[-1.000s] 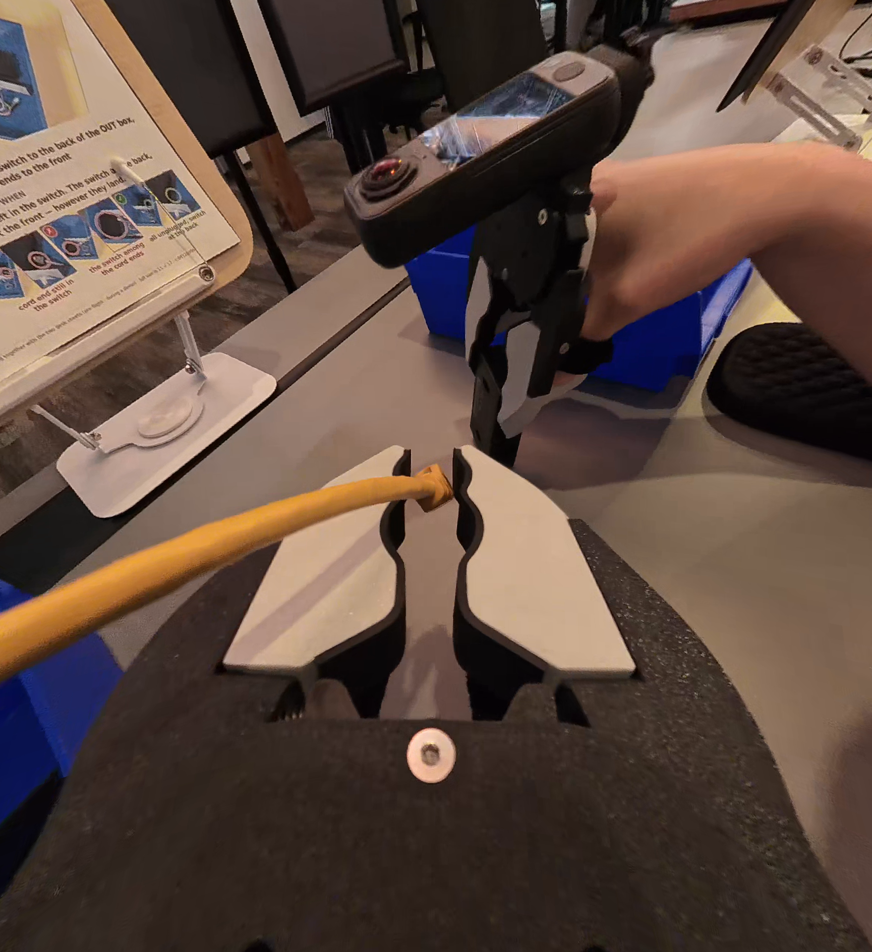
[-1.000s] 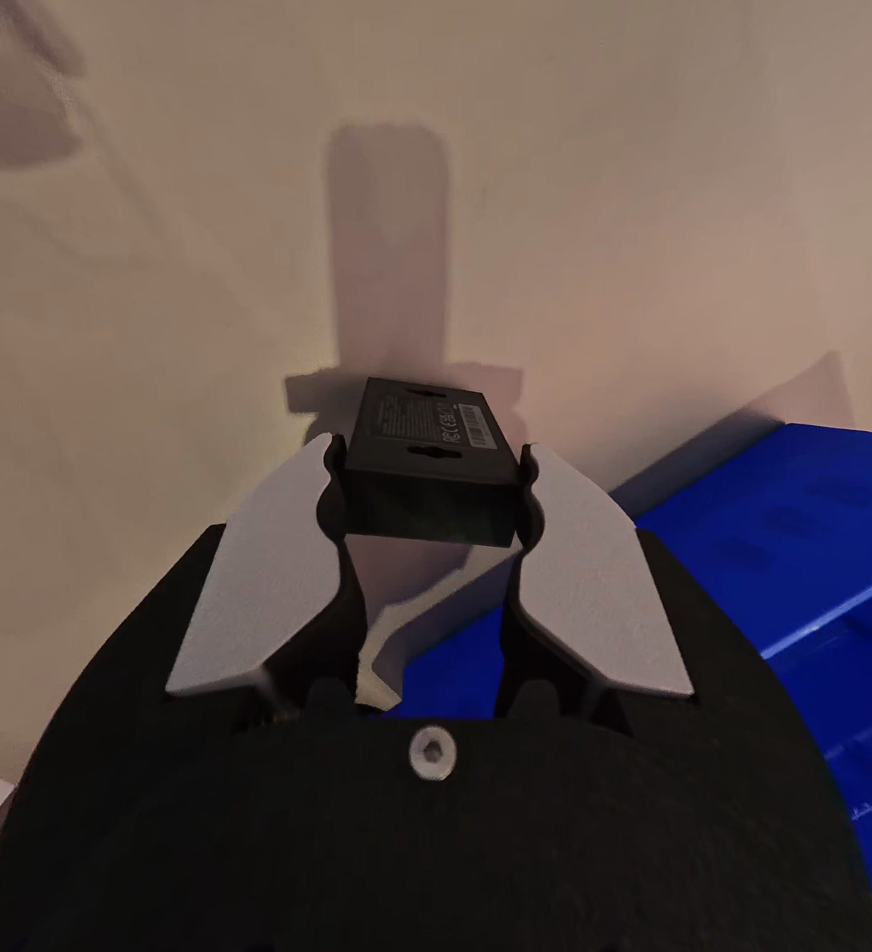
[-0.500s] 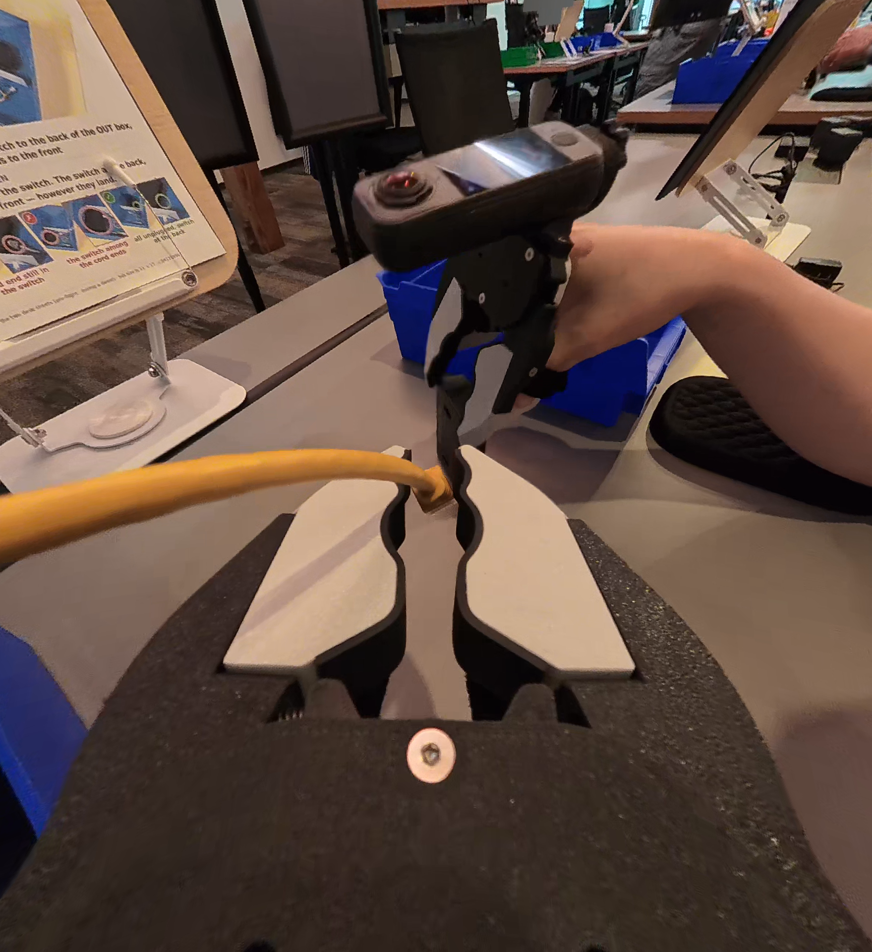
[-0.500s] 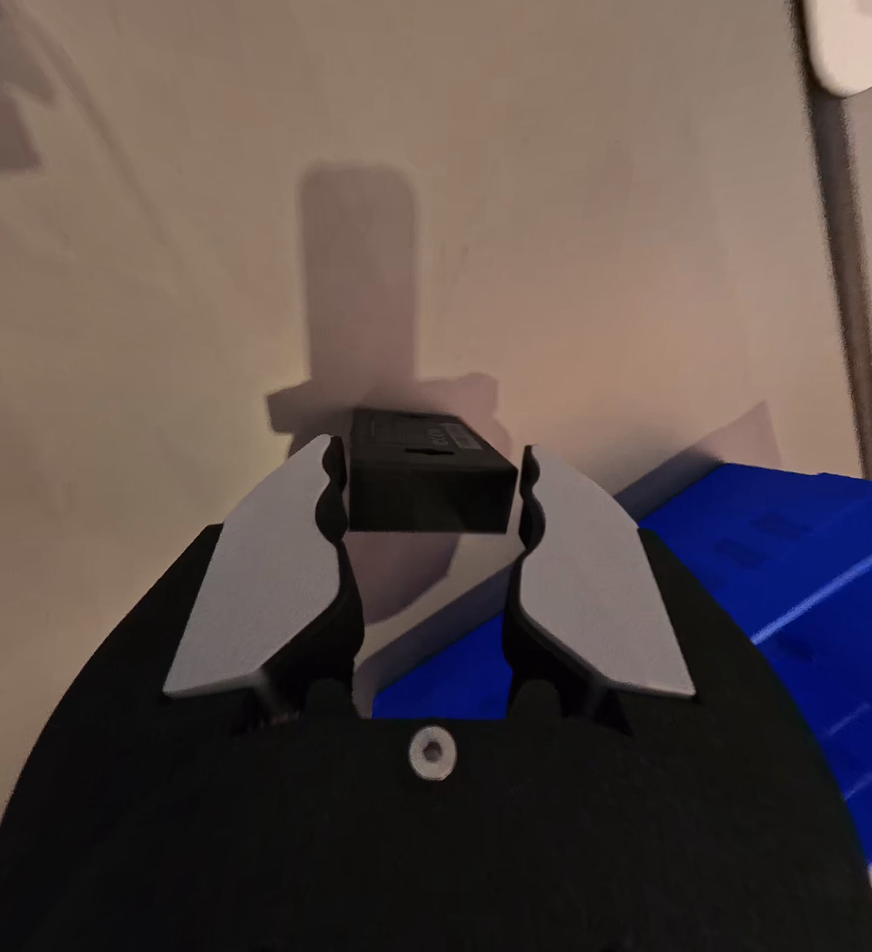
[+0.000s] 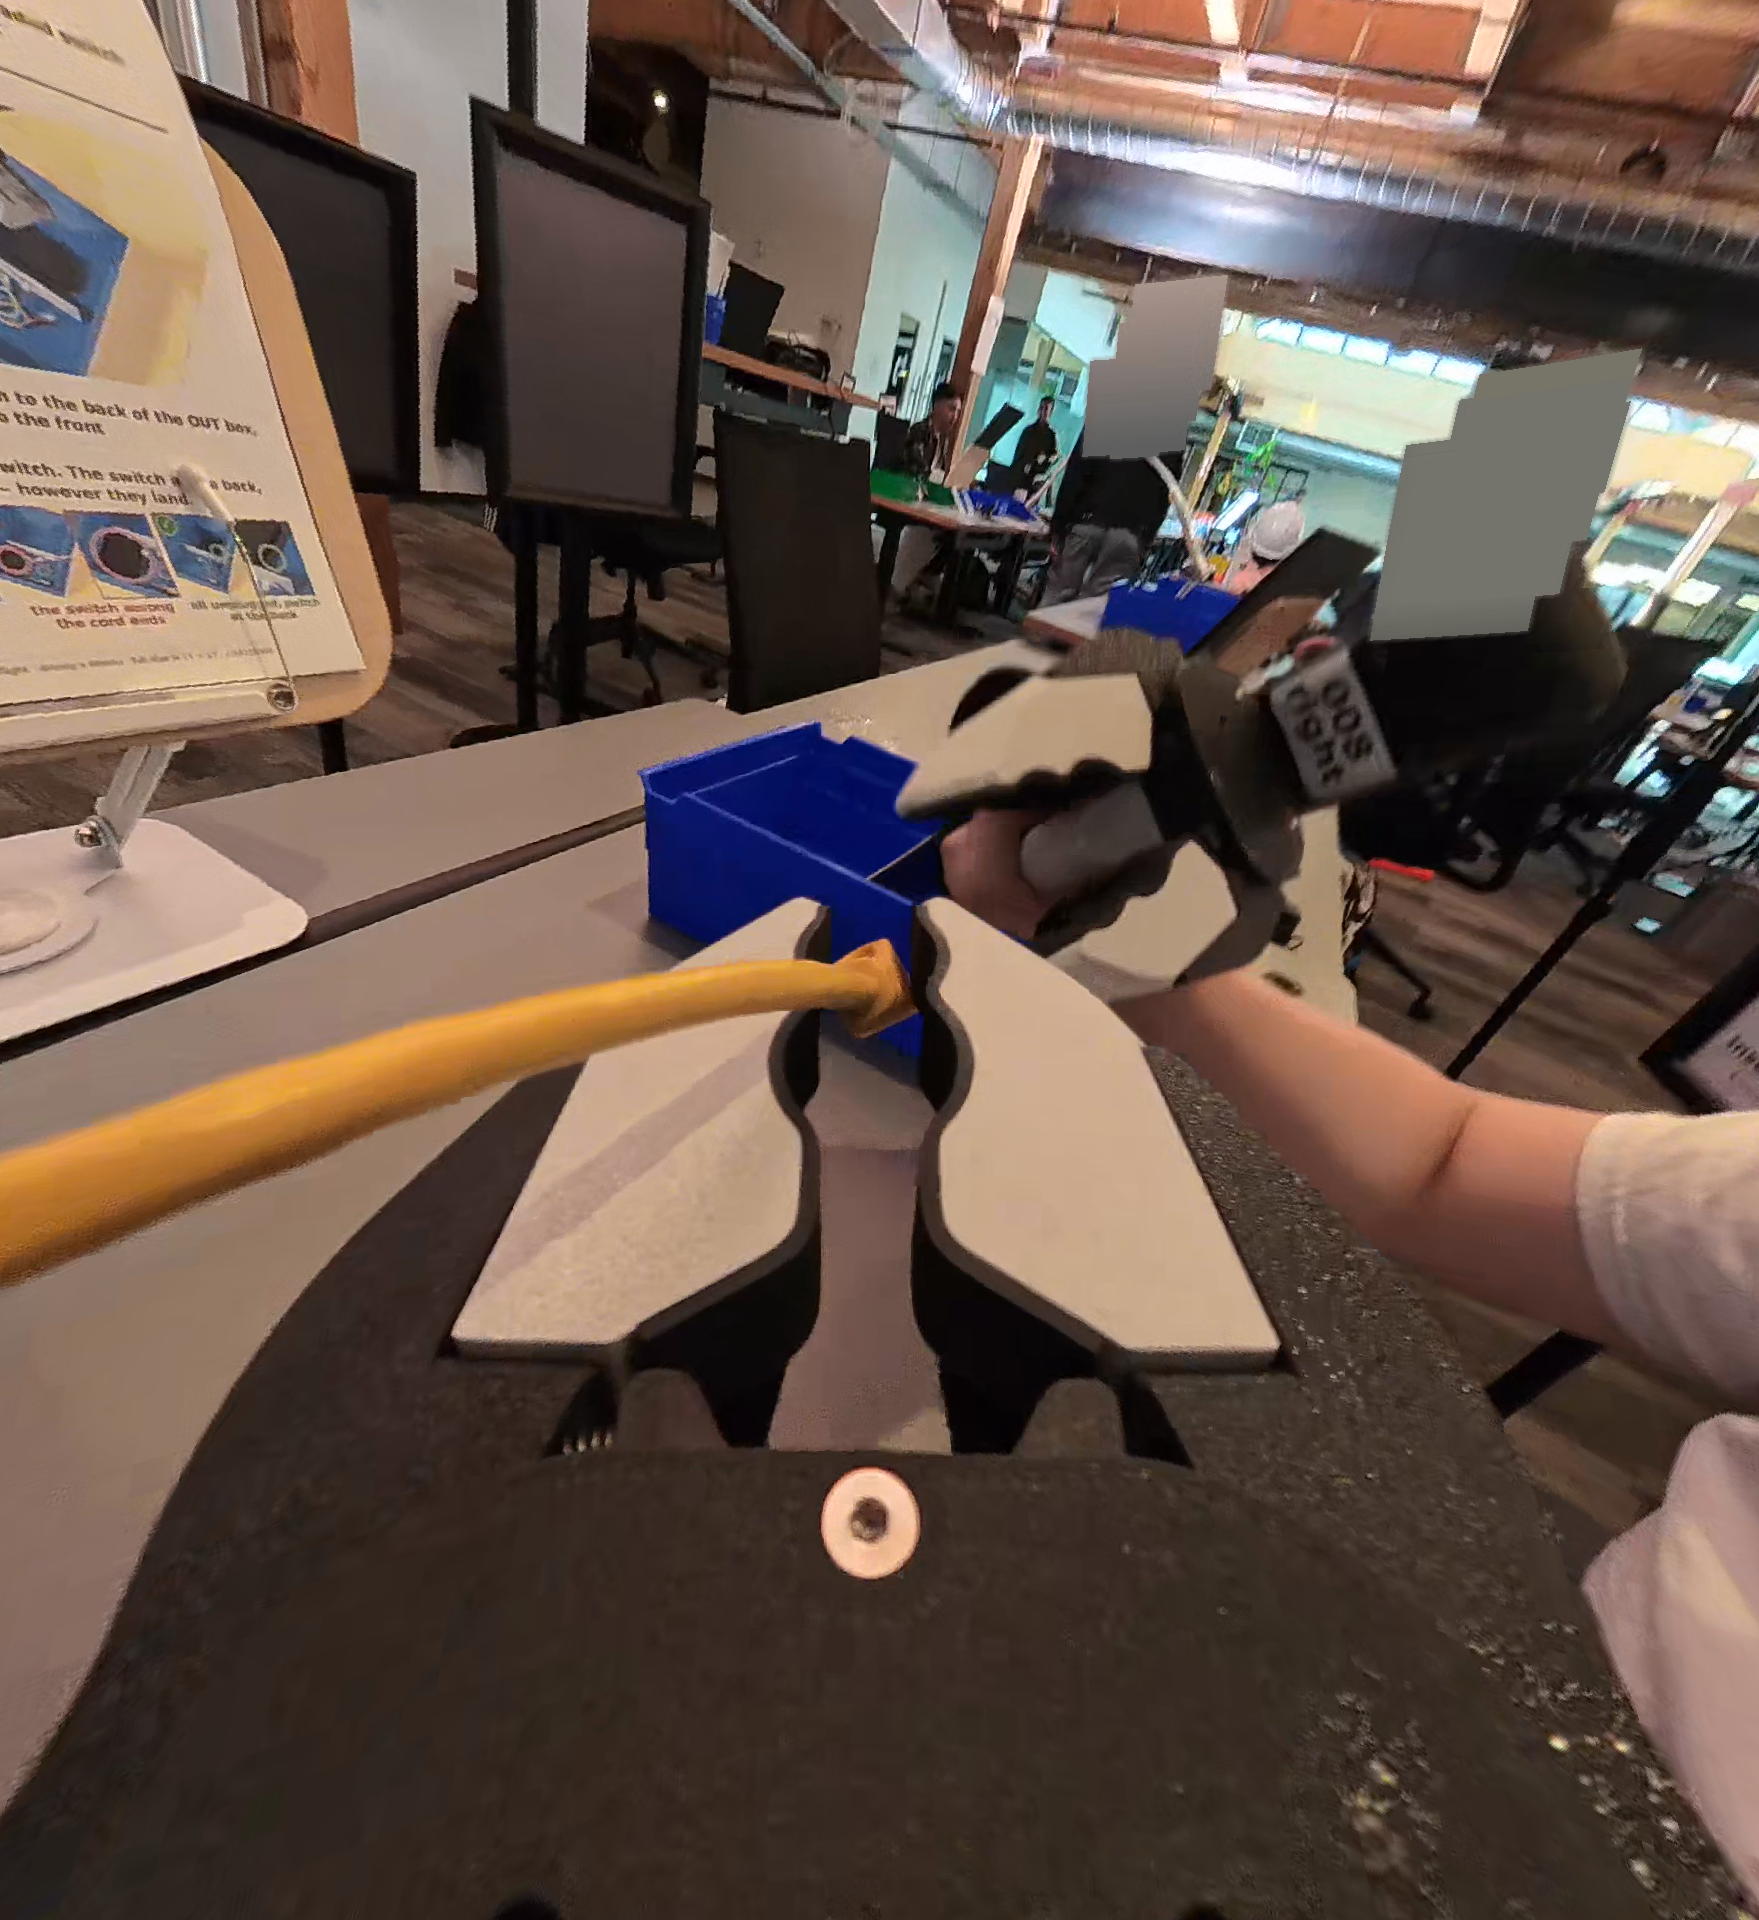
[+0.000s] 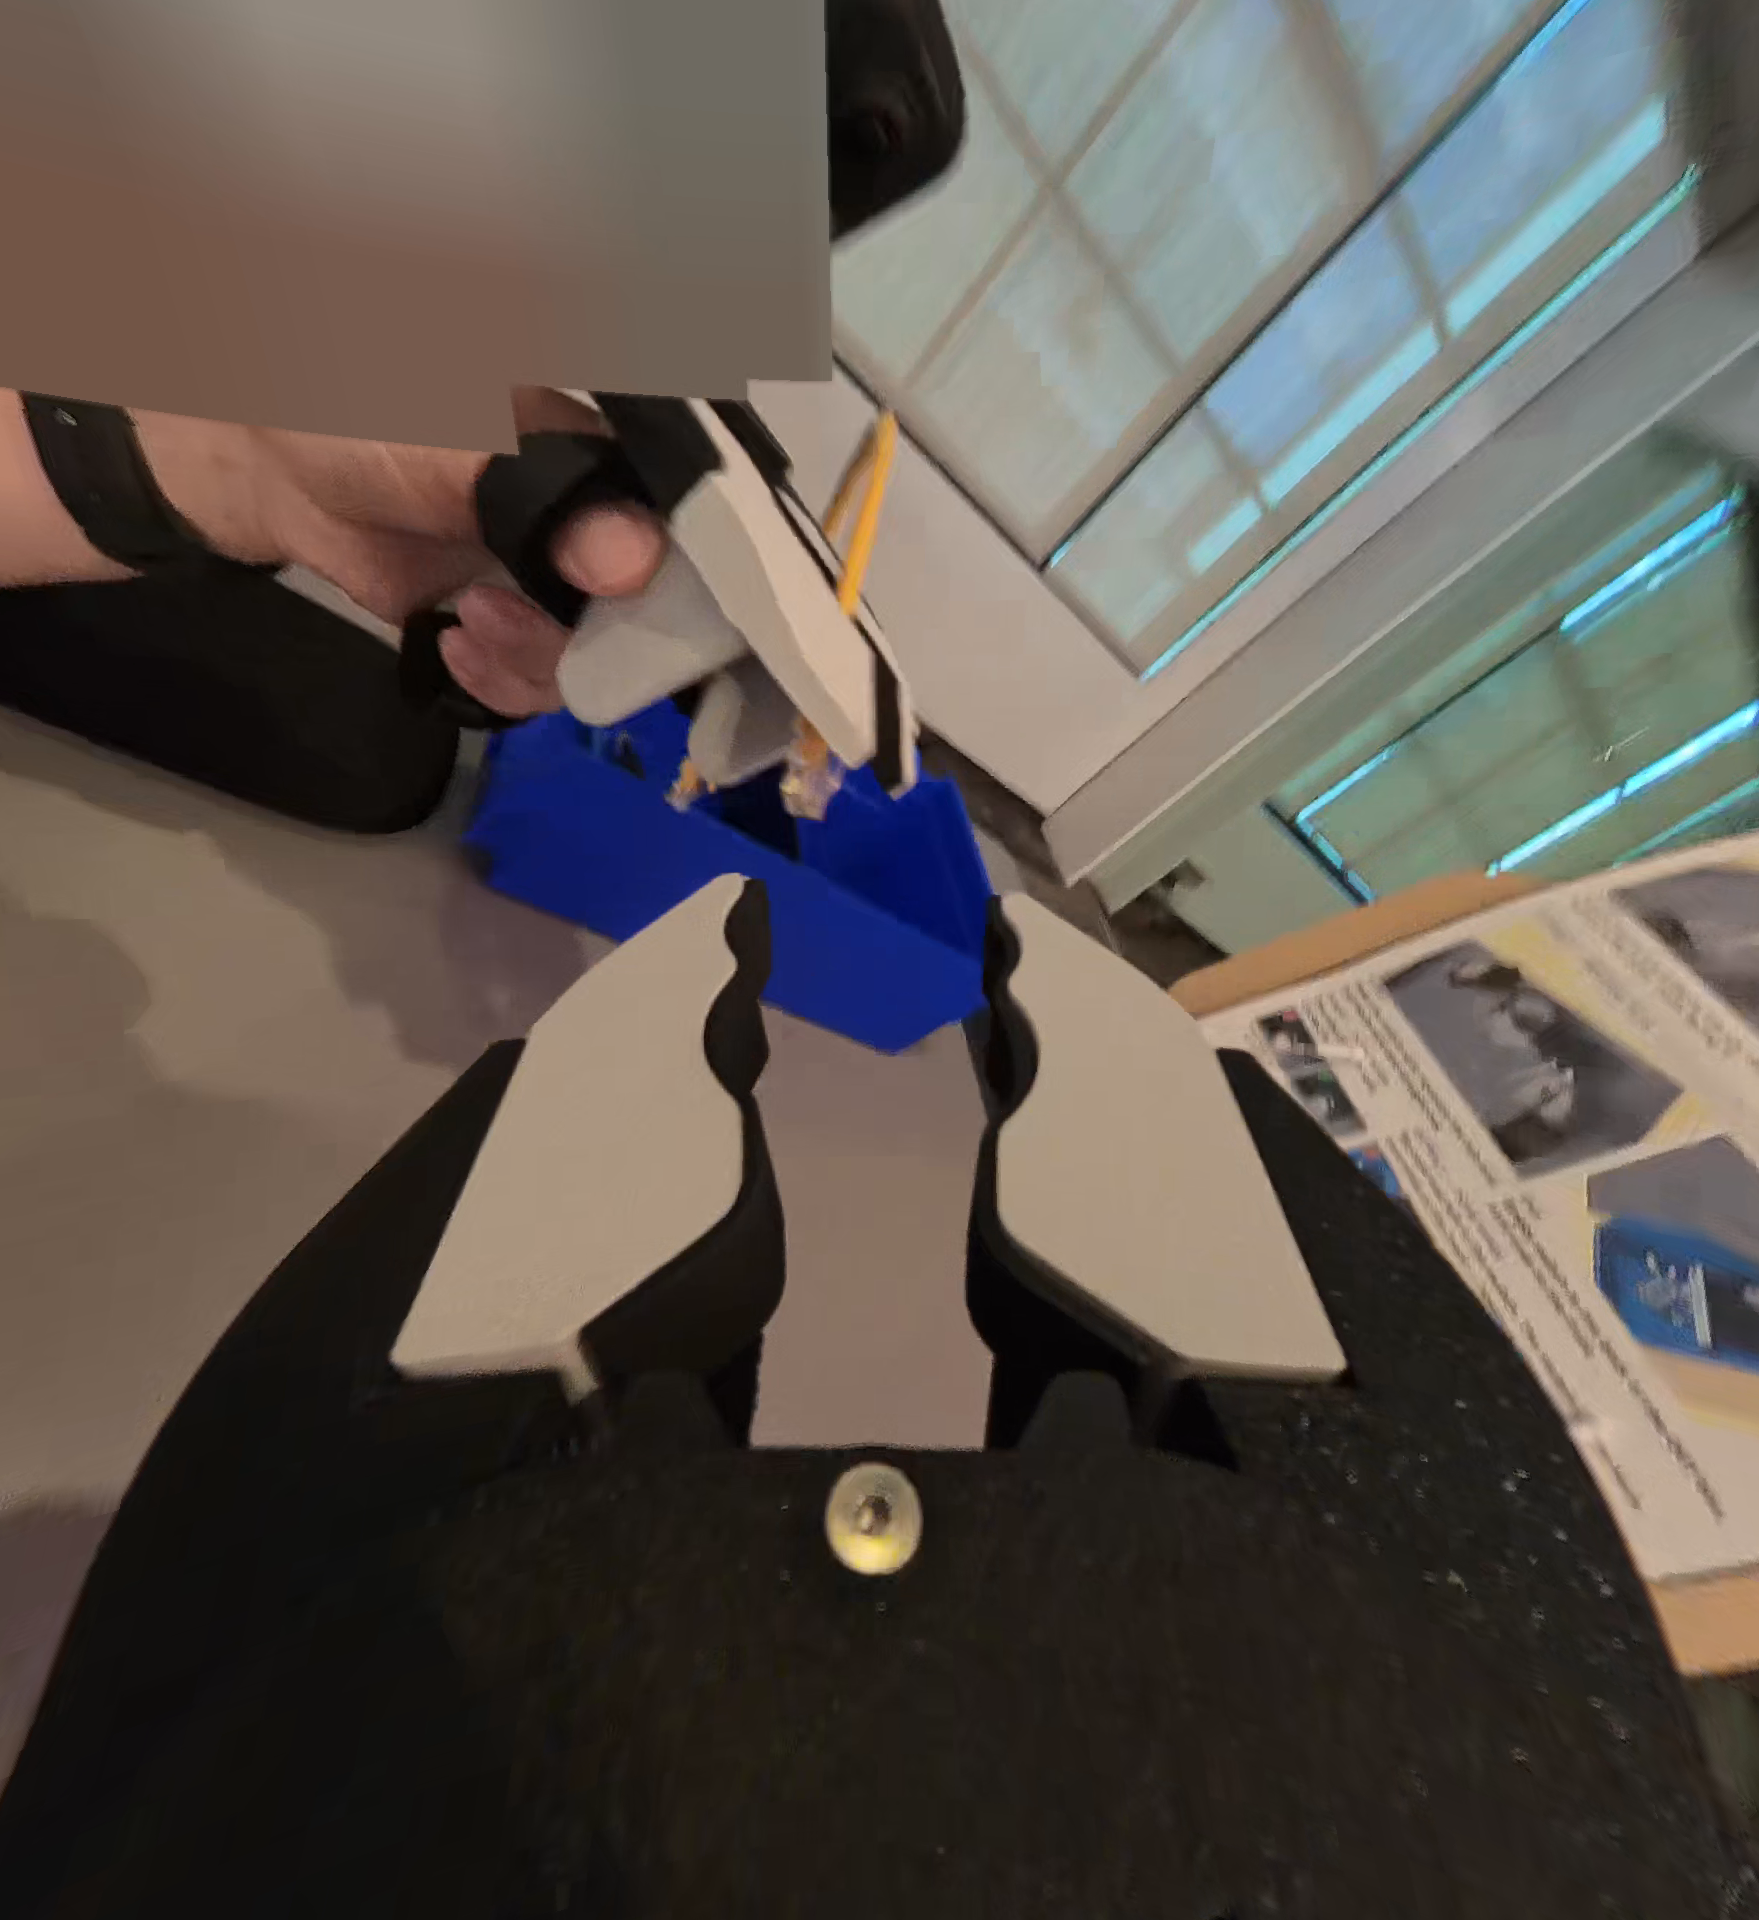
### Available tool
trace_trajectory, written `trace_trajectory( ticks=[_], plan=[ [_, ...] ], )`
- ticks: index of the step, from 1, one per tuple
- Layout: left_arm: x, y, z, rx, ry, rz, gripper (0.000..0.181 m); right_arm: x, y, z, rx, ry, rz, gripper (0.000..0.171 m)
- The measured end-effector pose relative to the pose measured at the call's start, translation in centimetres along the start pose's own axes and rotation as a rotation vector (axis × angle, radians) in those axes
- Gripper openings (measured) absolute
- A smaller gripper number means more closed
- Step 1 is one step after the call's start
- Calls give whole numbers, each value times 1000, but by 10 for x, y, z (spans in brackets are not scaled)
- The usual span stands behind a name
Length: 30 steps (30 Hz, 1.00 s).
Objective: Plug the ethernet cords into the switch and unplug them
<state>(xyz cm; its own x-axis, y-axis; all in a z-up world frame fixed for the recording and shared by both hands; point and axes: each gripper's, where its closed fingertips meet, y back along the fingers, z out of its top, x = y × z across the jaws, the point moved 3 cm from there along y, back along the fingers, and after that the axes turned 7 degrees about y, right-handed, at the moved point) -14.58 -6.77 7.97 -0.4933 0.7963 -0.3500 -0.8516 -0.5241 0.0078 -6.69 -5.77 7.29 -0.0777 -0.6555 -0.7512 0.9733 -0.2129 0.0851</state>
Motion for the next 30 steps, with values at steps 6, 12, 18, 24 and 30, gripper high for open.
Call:
trace_trajectory(
  ticks=[6, 12, 18, 24, 30],
  plan=[
    [-17, -5, 13, -109, 126, -100, 14, 10, -8, 20, -104, 39, -68, 22],
    [-24, -13, 10, -133, 165, -151, 14, 6, -6, 22, -115, 17, -106, 21],
    [-29, -19, 7, -137, 210, -208, 13, 7, -5, 21, -121, 33, -114, 14],
    [-29, -22, 5, -142, 211, -223, 14, 7, -4, 20, -105, 79, -131, 9],
    [-28, -7, 2, -61, 162, -203, 25, 11, 3, 26, -52, 261, -139, 9]
  ],
)
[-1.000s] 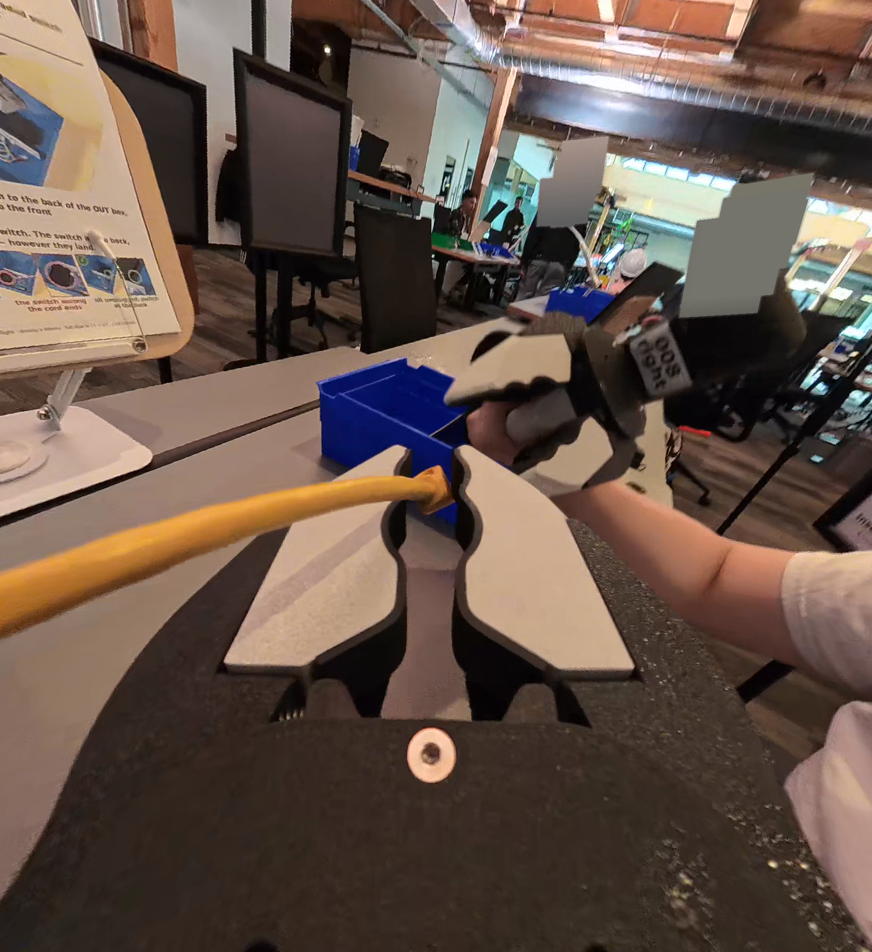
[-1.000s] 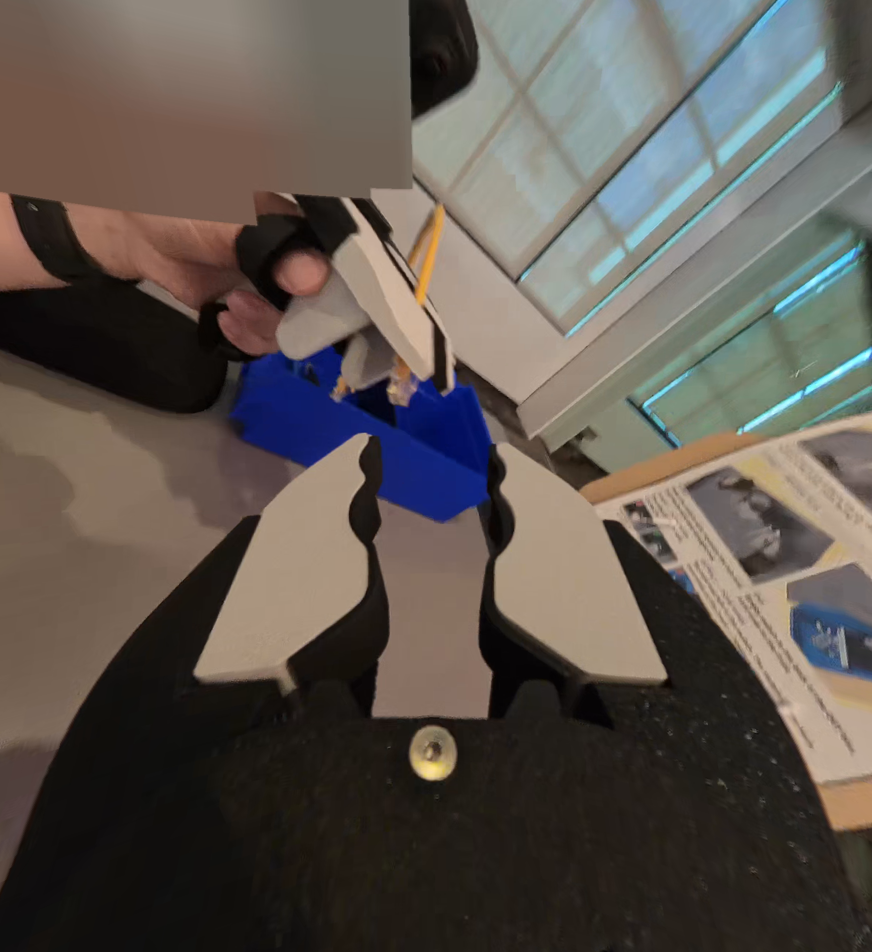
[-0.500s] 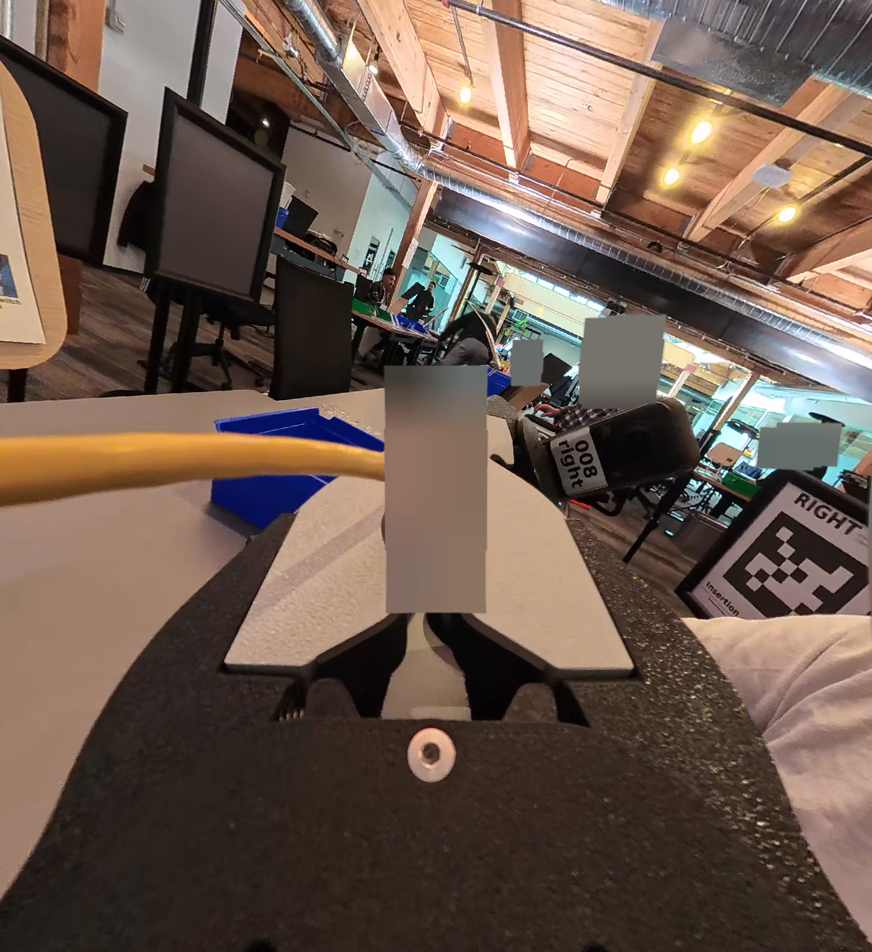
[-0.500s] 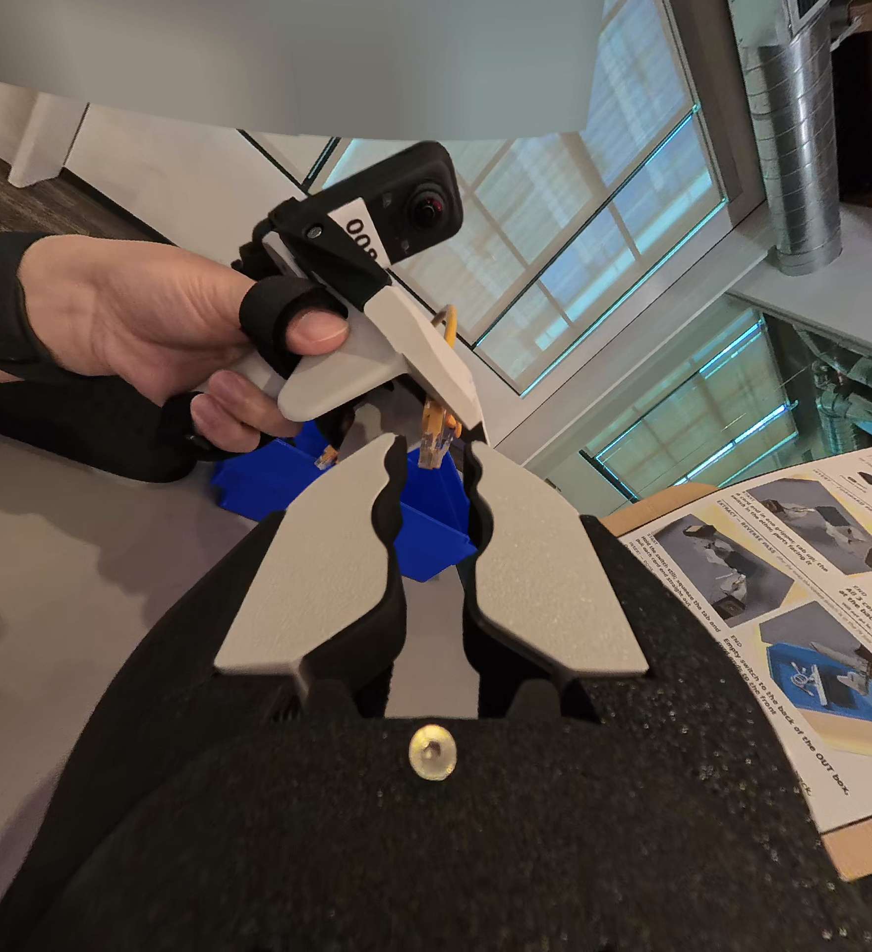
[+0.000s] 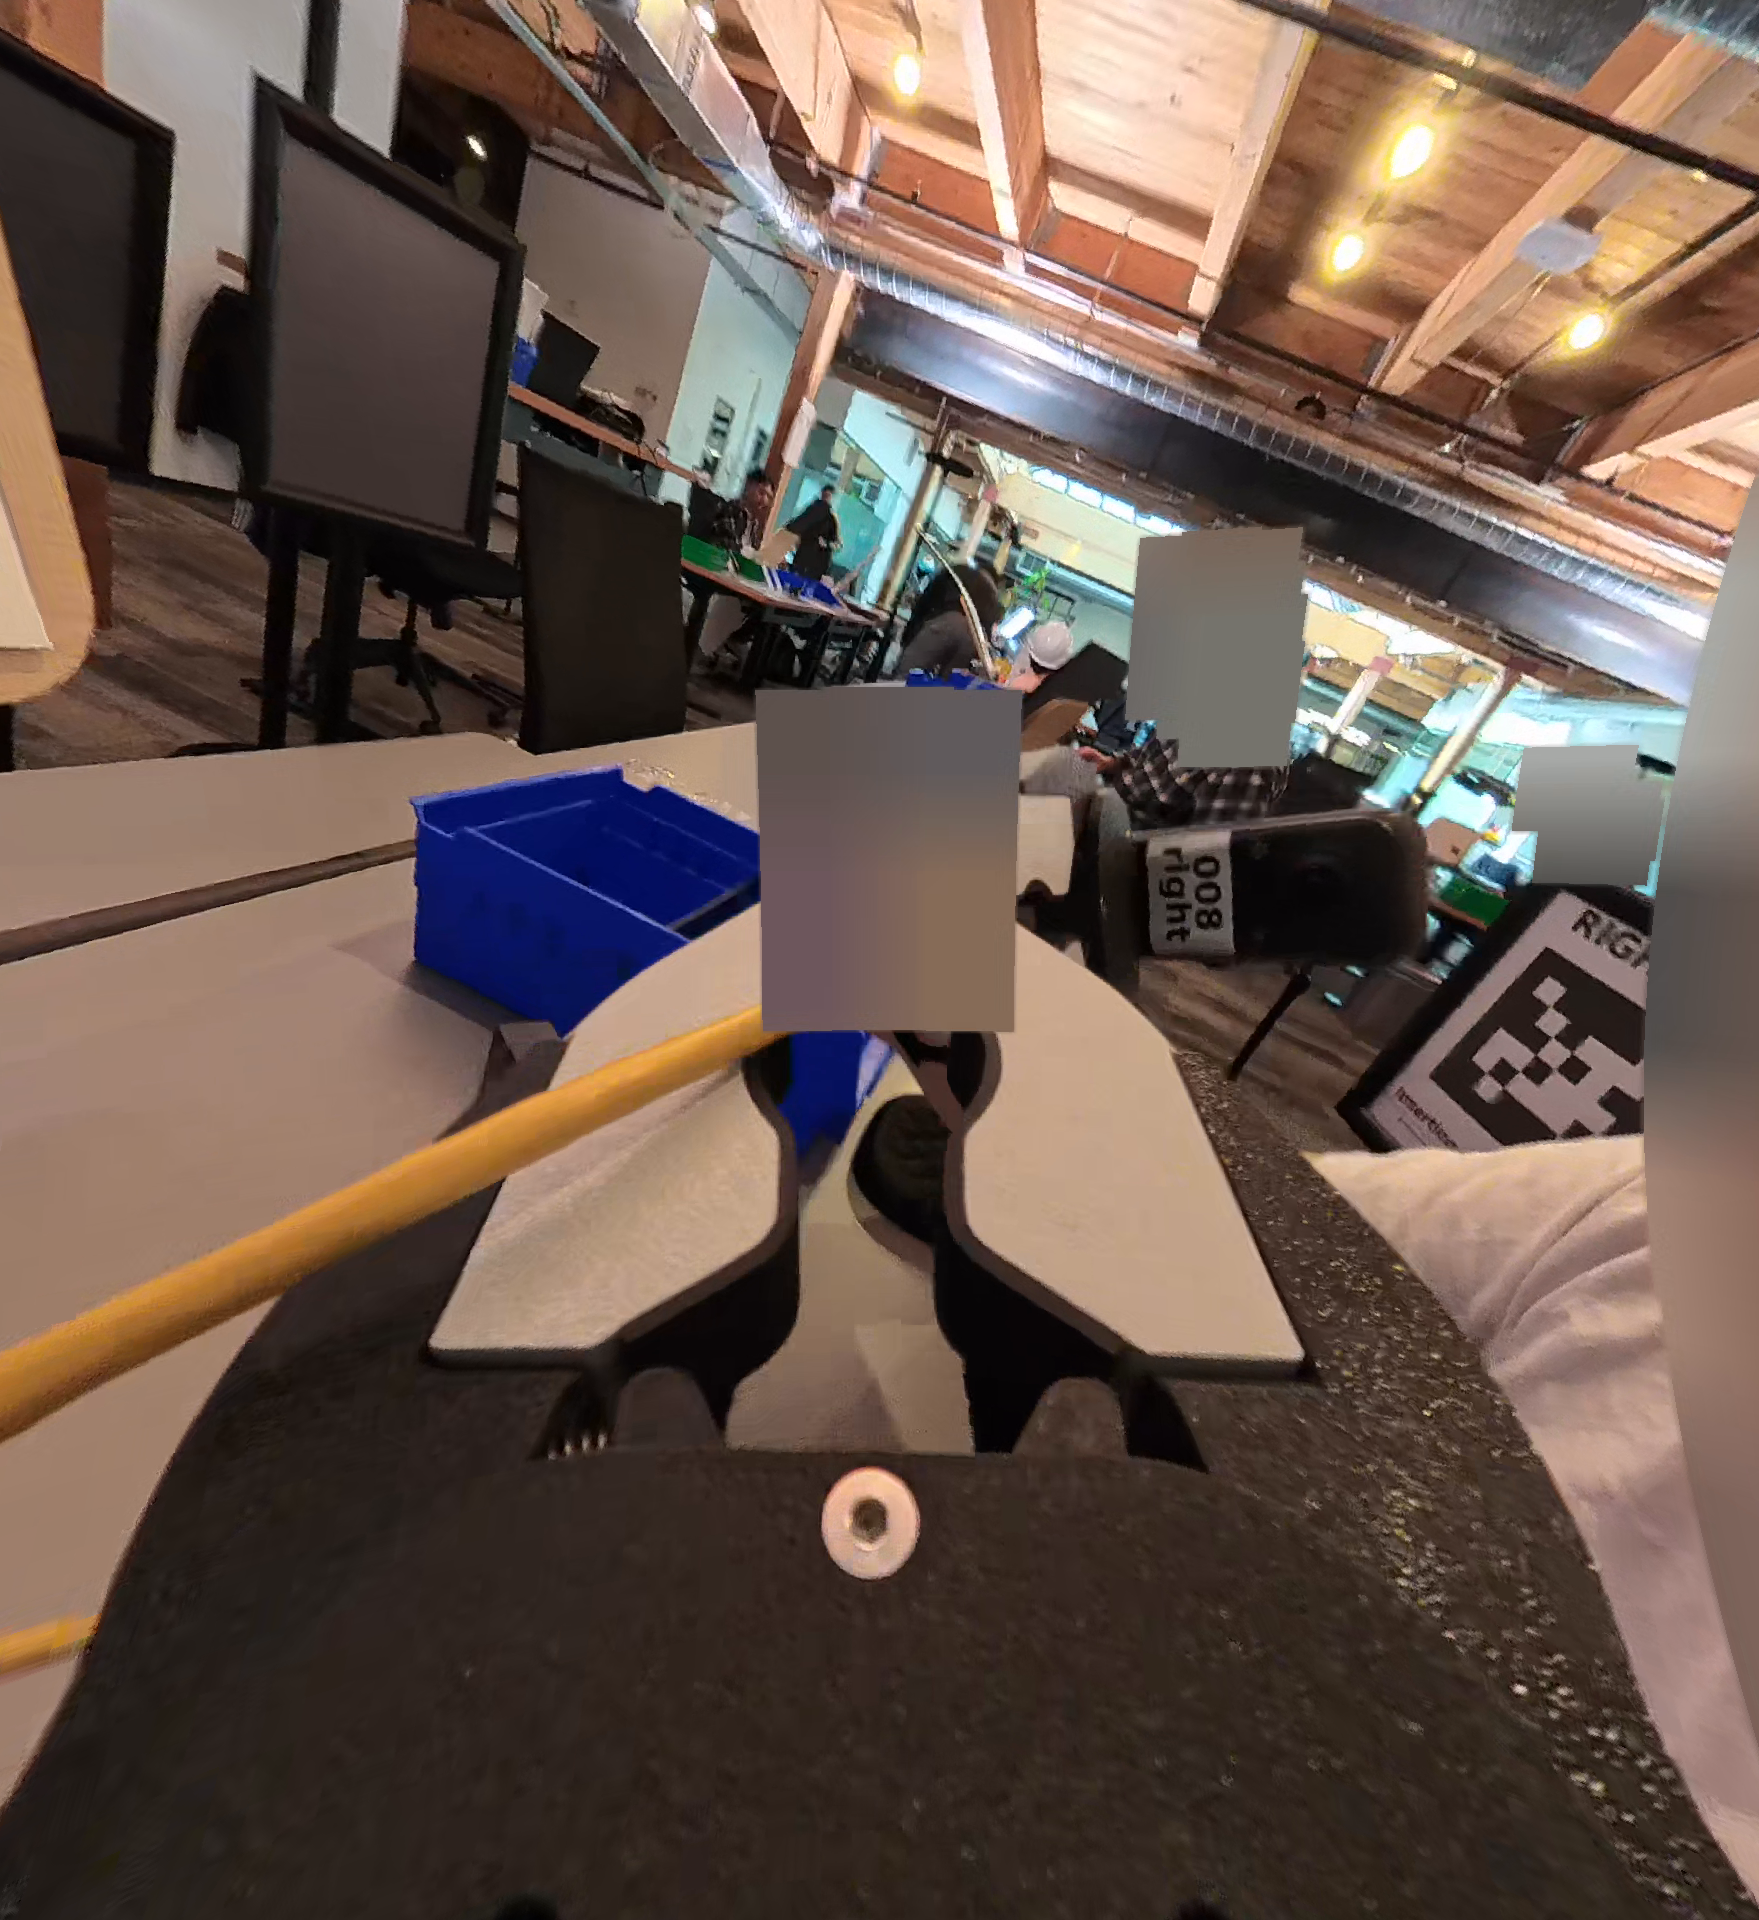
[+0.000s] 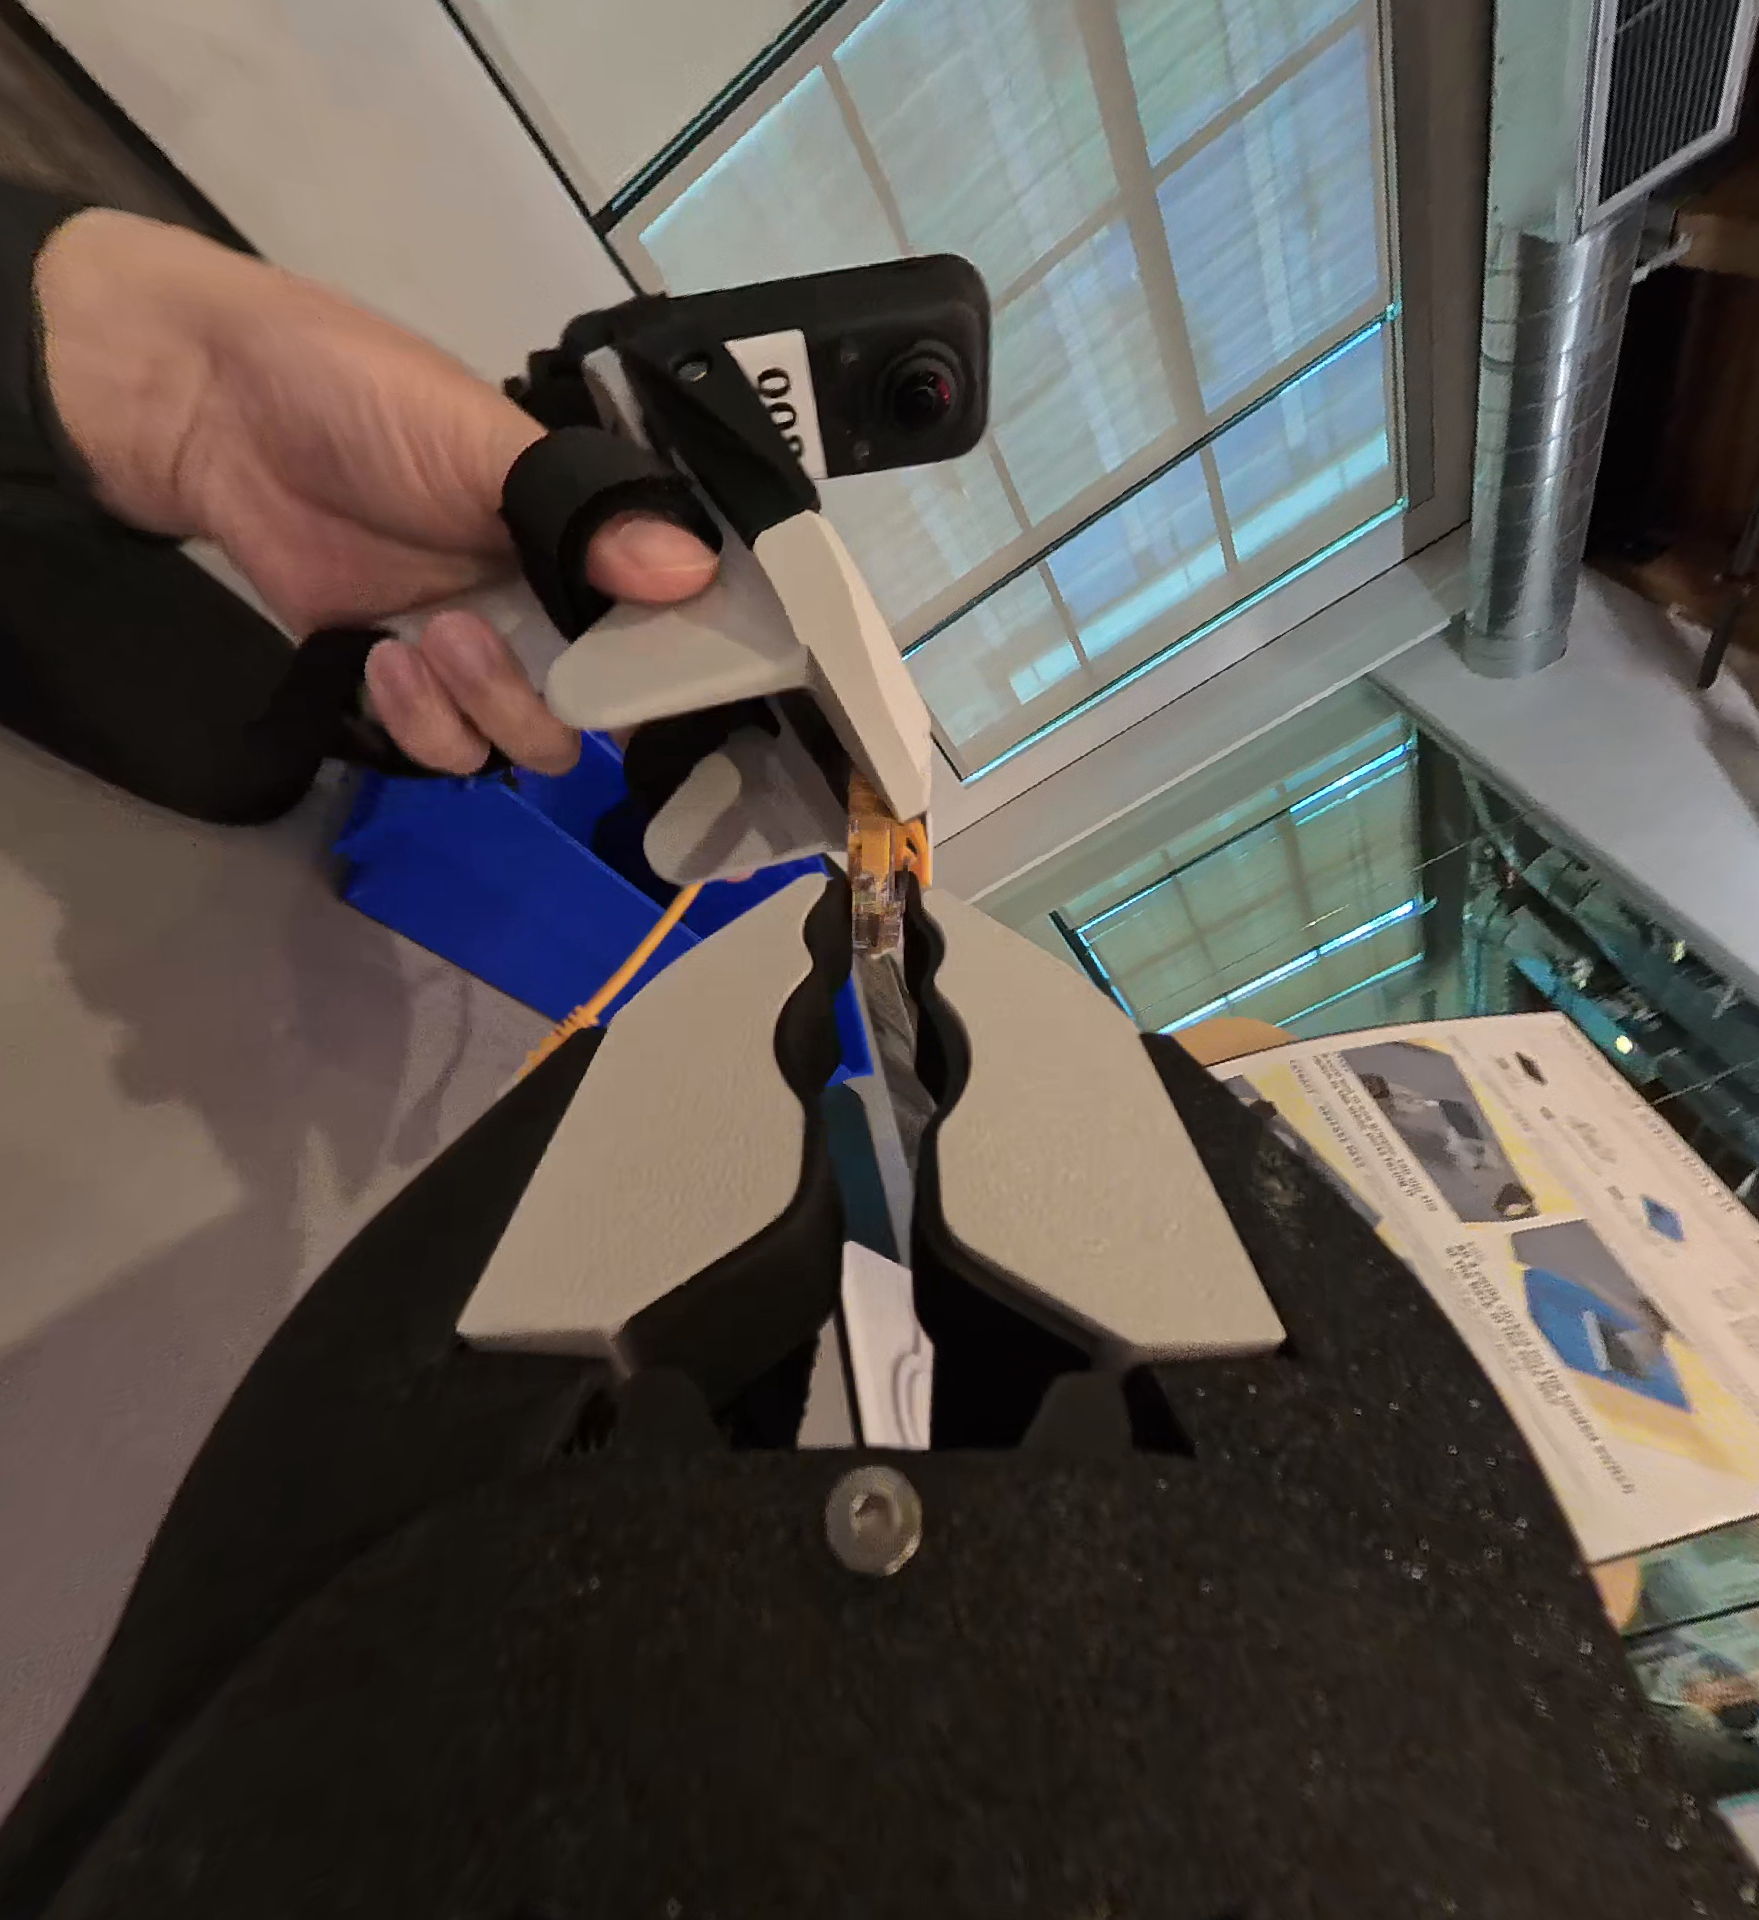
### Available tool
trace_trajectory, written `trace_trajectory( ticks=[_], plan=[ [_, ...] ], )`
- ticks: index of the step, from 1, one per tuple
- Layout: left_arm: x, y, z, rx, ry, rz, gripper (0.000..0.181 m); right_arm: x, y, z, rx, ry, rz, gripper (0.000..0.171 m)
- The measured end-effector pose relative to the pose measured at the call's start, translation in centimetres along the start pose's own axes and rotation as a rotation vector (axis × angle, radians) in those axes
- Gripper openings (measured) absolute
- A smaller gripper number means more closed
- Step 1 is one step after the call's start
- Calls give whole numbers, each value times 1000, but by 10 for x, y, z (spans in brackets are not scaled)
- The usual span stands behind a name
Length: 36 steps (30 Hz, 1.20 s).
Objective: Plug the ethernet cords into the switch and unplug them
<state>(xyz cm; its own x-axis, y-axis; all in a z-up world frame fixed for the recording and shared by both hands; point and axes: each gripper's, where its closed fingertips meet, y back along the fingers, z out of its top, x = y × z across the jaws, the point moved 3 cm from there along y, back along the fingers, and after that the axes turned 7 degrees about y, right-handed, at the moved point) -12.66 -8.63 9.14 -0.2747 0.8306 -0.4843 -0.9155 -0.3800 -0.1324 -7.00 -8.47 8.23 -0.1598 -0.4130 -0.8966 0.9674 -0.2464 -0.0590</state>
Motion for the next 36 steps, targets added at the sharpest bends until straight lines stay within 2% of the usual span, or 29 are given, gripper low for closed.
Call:
trace_trajectory(
  ticks=[8, 22, 30, 36],
  plan=[
    [-12, 11, -16, 216, -21, -101, 20, 8, 4, 10, -39, 109, 68, 8],
    [-19, 9, -25, 263, 39, -166, 12, 13, 6, 20, 4, 282, 77, 8],
    [-19, 6, -28, 280, -5, -142, 16, 15, 5, 21, 7, 285, 98, 8],
    [-20, 5, -28, 278, -14, -146, 12, 15, 6, 20, 6, 281, 100, 8]
  ],
)
